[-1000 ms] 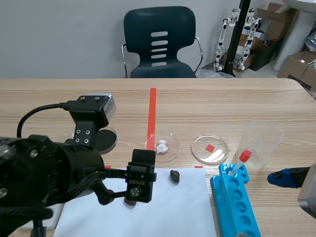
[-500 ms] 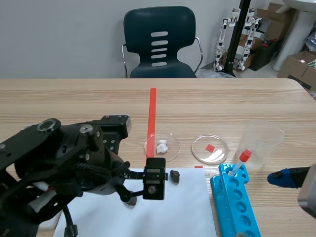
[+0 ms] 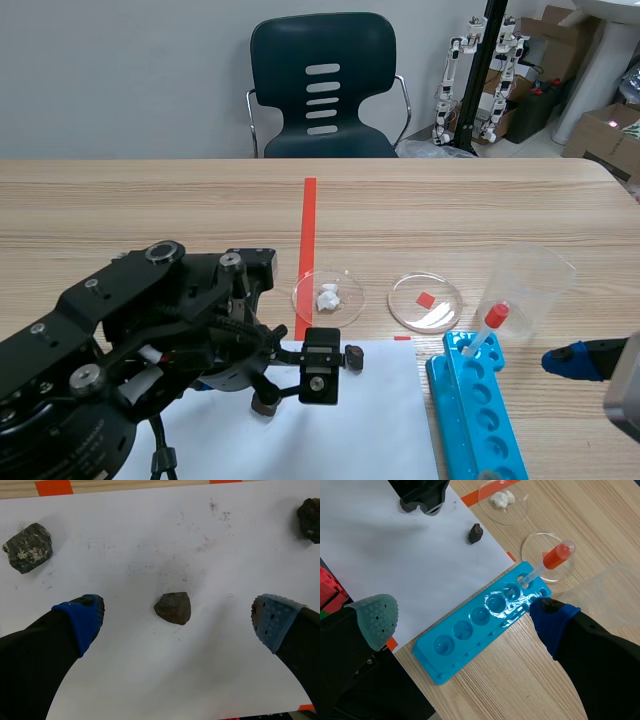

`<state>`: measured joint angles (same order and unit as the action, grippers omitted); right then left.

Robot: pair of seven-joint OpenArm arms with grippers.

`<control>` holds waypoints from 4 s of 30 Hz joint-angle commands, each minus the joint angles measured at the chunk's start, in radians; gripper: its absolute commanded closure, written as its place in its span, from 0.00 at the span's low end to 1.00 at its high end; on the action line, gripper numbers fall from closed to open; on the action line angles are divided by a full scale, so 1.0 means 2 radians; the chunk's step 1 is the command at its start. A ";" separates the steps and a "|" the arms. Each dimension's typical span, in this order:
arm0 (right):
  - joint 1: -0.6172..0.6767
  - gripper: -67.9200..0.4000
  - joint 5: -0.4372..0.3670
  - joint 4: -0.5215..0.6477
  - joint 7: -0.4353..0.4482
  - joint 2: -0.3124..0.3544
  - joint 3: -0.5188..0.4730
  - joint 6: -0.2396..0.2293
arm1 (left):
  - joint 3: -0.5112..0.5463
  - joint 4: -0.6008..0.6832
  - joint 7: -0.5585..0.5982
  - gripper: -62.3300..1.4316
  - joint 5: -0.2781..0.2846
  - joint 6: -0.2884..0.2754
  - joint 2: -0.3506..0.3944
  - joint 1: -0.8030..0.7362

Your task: Pick up the middle mineral with the left hand

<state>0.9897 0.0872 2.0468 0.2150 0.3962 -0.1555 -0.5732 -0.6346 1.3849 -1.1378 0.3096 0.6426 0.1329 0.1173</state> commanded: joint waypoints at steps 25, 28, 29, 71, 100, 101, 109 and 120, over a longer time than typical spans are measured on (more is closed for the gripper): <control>-0.003 0.19 -0.004 0.008 0.004 0.006 -0.001 0.001 | -0.007 -0.039 -0.026 0.11 -0.073 -0.009 -0.027 0.009; -0.003 0.19 -0.004 0.008 0.004 0.006 -0.001 0.001 | -0.011 -0.039 -0.029 0.11 -0.073 -0.009 -0.027 0.009; -0.003 0.19 -0.004 0.008 0.004 0.006 -0.001 0.001 | -0.012 -0.039 -0.029 0.11 -0.073 -0.009 -0.027 0.009; -0.003 0.19 -0.004 0.008 0.004 0.006 -0.001 0.001 | -0.014 -0.072 -0.005 0.11 -0.061 -0.022 -0.044 0.010; -0.003 0.19 -0.004 0.008 0.004 0.006 -0.001 0.001 | -0.013 -0.072 0.002 0.45 -0.047 -0.027 -0.044 0.011; -0.003 0.19 -0.004 0.008 0.004 0.006 -0.001 0.001 | -0.013 -0.072 0.006 0.45 -0.047 -0.027 -0.044 0.011; -0.003 0.19 -0.004 0.008 0.004 0.006 -0.001 0.001 | -0.013 -0.072 0.009 0.46 -0.046 -0.027 -0.044 0.015; -0.003 0.19 -0.004 0.008 0.004 0.006 -0.001 0.001 | -0.013 -0.072 0.004 0.74 -0.046 -0.027 -0.044 0.015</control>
<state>0.9897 0.0872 2.0468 0.2146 0.3962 -0.1555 -0.5732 -0.6590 1.2381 -1.1271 0.2169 0.5900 0.0551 0.1337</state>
